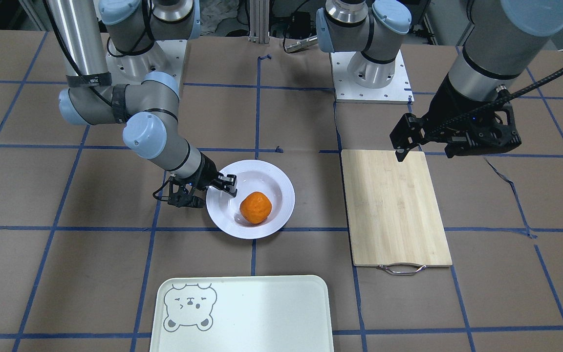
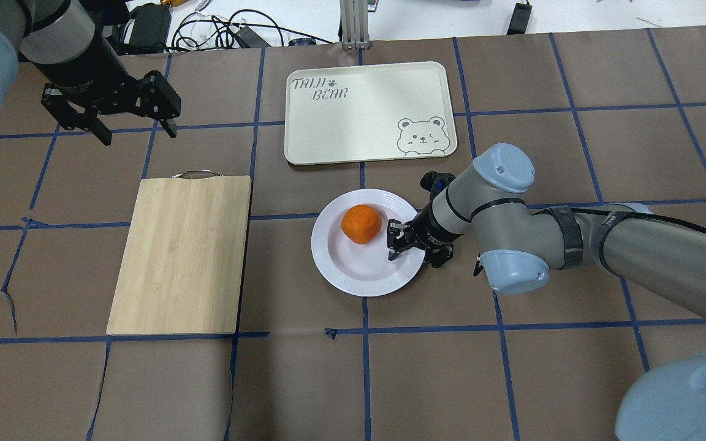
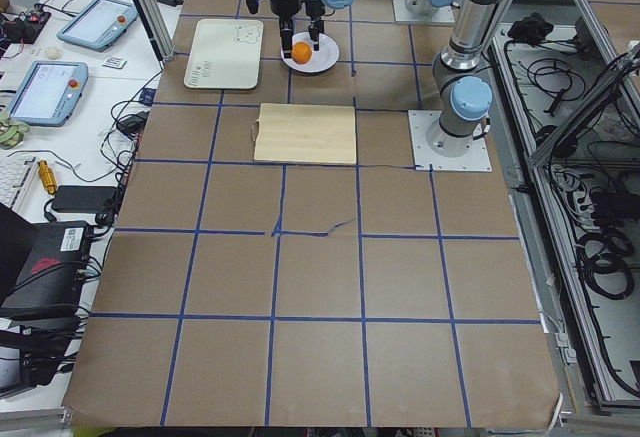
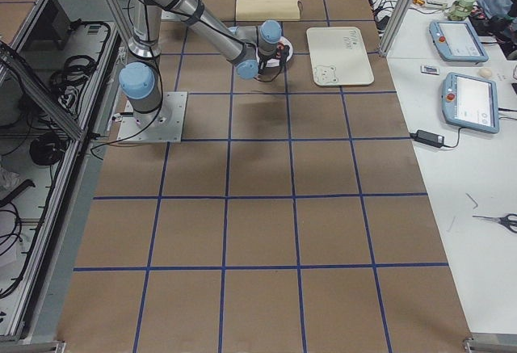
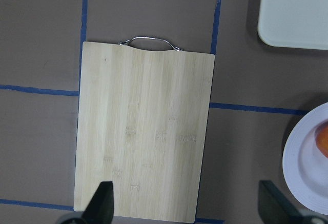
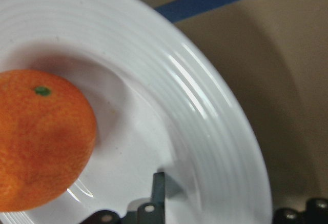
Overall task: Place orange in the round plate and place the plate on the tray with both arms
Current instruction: 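Grasp the white plate rim with the right gripper, then slide the plate with the orange onto the bear tray with the right gripper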
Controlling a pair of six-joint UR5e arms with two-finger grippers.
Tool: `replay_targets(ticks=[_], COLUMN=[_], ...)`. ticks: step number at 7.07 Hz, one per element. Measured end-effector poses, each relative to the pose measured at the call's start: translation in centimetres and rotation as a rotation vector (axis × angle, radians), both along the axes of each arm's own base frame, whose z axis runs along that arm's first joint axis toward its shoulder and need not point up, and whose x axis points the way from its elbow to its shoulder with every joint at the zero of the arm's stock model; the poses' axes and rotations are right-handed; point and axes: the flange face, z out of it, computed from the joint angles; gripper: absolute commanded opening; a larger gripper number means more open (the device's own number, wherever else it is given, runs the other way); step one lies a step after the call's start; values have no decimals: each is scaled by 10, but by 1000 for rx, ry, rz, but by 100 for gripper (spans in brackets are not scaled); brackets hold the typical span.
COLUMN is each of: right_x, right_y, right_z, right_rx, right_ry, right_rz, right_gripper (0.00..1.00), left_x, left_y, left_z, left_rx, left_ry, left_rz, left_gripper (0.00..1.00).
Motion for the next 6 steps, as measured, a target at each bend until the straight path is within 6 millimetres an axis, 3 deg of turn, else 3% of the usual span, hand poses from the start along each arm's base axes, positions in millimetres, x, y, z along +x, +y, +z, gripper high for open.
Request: replay_targets(ticks=[4, 6], right_x=[-7, -23], right_y=[-25, -50], right_z=[32, 56], right_rx=[-46, -48], right_ry=[-33, -98], right_rz=[-64, -147], right_gripper=[1, 1], left_x=[0, -2], left_y=[5, 6], left_z=[-11, -9], left_rx=[21, 18], left_ry=[2, 2], left_rz=[-1, -3], left_gripper=[100, 100])
